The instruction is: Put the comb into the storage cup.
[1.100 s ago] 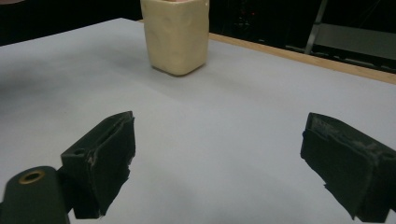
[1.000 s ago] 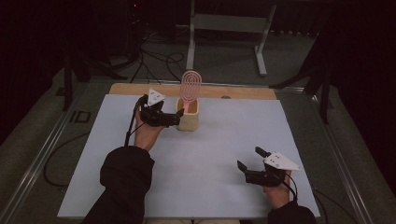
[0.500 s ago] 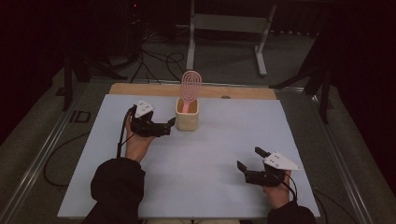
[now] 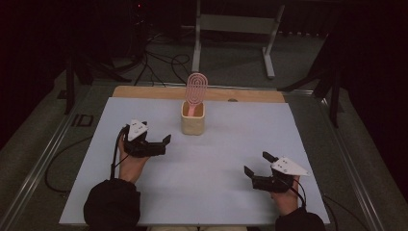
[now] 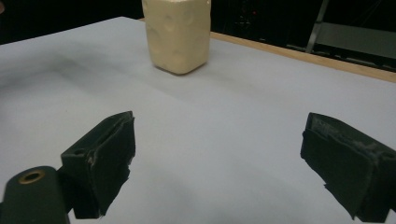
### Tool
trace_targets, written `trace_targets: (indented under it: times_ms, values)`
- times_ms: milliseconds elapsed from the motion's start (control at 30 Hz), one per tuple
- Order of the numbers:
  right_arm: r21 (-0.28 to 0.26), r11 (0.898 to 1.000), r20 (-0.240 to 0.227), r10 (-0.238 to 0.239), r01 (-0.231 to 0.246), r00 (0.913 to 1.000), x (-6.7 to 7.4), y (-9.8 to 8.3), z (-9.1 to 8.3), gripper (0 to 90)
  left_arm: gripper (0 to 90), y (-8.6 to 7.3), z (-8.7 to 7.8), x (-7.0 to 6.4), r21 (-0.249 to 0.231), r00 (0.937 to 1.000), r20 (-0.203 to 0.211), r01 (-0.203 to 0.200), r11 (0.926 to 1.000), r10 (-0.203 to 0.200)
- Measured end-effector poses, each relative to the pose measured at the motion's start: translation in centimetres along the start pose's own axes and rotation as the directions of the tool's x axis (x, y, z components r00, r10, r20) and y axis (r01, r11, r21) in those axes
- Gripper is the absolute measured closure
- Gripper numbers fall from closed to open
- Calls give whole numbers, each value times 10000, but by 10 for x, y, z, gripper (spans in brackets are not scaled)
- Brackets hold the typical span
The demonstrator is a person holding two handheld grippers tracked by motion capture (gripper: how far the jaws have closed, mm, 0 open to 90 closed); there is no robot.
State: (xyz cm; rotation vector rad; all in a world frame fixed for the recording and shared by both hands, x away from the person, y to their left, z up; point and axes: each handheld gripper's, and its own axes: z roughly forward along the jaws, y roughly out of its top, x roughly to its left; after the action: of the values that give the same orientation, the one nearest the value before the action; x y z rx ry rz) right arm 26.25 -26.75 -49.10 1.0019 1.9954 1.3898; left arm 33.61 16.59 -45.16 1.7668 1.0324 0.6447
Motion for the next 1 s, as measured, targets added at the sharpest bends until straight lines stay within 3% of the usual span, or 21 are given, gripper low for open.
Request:
trace_targets:
  times_ms: [367, 600, 833, 1000]
  values:
    - [-17, 10000, -10, -18, 18, 10000, 2, 0, 1, 101, 5, -33, -39, 13, 236, 9992, -410, 11, 9997, -1]
    - [-55, 10000, -17, -14, 14, 10000, 3, 1, 1, 101, 5, -57, -60, 24, 356, 9974, -656, 309, 9989, -285]
    - [-158, 9999, -9, 21, -21, 10000, 3, 2, -1, 101, 5, -73, -78, 29, 96, 9952, -892, 410, 9991, -400]
    - [-177, 9998, 41, 42, -41, 10000, 1, 3, -2, 101, 6, -79, -89, 29, -282, 9944, -1018, 266, 9992, -293]
